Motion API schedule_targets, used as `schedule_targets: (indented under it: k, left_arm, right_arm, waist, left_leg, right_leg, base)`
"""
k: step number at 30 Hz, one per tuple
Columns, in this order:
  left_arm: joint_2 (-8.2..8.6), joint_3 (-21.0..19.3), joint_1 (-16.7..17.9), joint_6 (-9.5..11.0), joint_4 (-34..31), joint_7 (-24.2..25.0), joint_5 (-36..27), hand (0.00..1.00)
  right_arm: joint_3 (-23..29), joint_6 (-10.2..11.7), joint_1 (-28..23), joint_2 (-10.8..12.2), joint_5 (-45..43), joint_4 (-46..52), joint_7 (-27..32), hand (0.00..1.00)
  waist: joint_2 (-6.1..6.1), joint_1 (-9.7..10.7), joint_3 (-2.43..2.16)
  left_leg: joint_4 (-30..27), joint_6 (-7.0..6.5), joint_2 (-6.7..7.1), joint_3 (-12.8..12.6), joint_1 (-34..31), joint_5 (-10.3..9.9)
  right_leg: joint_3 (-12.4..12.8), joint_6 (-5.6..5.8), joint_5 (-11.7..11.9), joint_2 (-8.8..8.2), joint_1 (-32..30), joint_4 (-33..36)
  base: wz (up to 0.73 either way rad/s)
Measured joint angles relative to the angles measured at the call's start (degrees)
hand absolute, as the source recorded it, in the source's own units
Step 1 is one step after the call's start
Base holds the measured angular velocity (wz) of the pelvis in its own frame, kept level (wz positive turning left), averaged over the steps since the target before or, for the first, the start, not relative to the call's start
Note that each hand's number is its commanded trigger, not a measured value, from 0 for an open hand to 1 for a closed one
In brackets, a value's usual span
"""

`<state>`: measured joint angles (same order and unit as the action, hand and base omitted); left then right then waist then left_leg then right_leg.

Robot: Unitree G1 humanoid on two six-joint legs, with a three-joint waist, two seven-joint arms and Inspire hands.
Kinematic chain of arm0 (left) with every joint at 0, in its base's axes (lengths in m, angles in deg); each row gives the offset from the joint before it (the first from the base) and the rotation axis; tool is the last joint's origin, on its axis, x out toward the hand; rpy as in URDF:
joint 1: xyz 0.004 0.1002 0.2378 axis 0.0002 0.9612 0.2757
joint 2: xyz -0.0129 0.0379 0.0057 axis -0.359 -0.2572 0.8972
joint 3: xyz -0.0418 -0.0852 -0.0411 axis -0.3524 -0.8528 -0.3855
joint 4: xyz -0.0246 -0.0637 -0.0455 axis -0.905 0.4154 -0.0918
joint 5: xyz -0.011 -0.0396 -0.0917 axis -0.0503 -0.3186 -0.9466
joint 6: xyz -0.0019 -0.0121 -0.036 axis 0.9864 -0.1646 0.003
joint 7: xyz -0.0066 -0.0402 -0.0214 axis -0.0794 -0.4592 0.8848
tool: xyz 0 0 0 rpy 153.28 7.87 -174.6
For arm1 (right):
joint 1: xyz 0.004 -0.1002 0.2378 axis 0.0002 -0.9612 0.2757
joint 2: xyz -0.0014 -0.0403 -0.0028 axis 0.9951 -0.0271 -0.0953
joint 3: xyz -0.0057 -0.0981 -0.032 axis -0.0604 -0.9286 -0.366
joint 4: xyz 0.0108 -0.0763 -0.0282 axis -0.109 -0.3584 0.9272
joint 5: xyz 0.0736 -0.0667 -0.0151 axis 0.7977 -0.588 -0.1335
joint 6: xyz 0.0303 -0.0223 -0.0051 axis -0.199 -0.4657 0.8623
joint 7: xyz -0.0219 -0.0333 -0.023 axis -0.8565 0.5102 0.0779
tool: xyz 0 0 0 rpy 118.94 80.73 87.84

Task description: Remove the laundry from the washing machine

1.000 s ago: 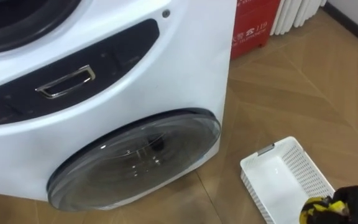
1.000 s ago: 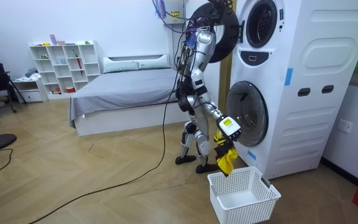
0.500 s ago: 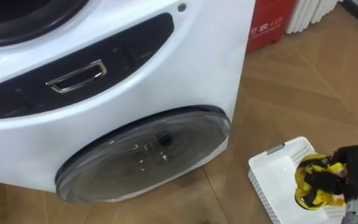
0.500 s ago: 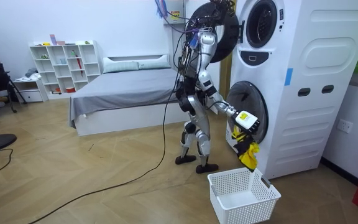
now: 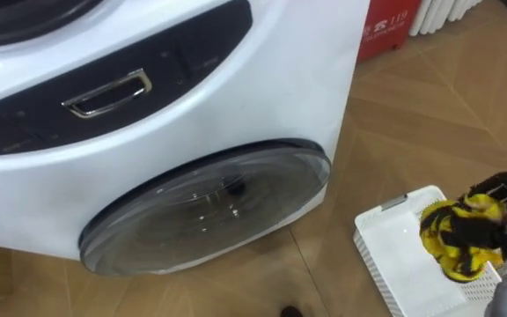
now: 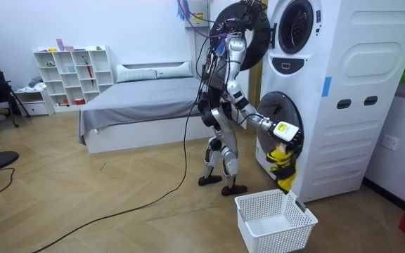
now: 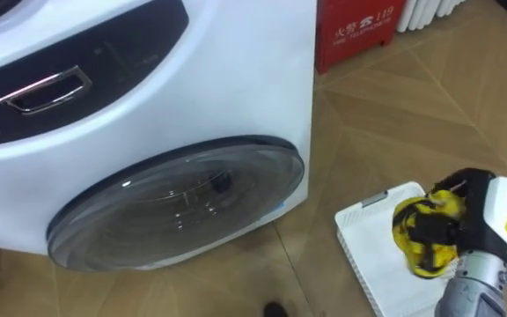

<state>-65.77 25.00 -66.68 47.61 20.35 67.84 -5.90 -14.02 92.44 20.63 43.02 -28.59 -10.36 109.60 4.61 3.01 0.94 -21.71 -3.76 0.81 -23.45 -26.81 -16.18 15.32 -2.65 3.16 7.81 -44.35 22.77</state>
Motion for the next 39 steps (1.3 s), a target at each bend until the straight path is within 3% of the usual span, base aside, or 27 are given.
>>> schedule_targets:
  k: [14, 25, 39]
  left_arm:
    - [-0.02, 0.0, 0.0, 0.0, -0.5, 0.1, -0.1, 0.00]
    - [-0.05, 0.0, 0.0, -0.3, -0.3, 1.2, -0.4, 0.00]
    - [-0.02, -0.2, 0.7, -1.2, -0.5, 2.7, -1.1, 0.00]
  right_arm:
    - [0.2, 1.1, 2.2, -2.4, -1.0, 0.0, 2.6, 0.00]
    - [0.3, 1.1, 1.9, -2.4, -2.3, 1.7, 3.2, 0.00]
    - [0.9, 1.1, 1.5, -2.5, -4.2, 1.9, 3.0, 0.00]
  waist:
    - [0.11, -0.4, -0.07]
    - [0.37, -0.4, -0.24]
    - [0.91, -0.2, -0.77]
  left_leg:
    - [-0.5, -0.22, -0.15, 0.5, -0.9, -0.1]
    - [-0.6, -0.22, -0.19, 0.6, -0.8, -0.1]
    - [0.1, -0.15, -0.06, 0.6, 0.6, 0.0]
  right_leg:
    - [-1.3, -0.27, 0.8, -0.55, 0.0, -1.1]
    - [-1.5, -0.49, 0.9, -0.66, 0.2, -1.0]
    - [-1.2, -0.42, 0.9, -0.62, 1.3, -1.2]
  base:
    - [0.03]
    - [0.00]
    - [0.00]
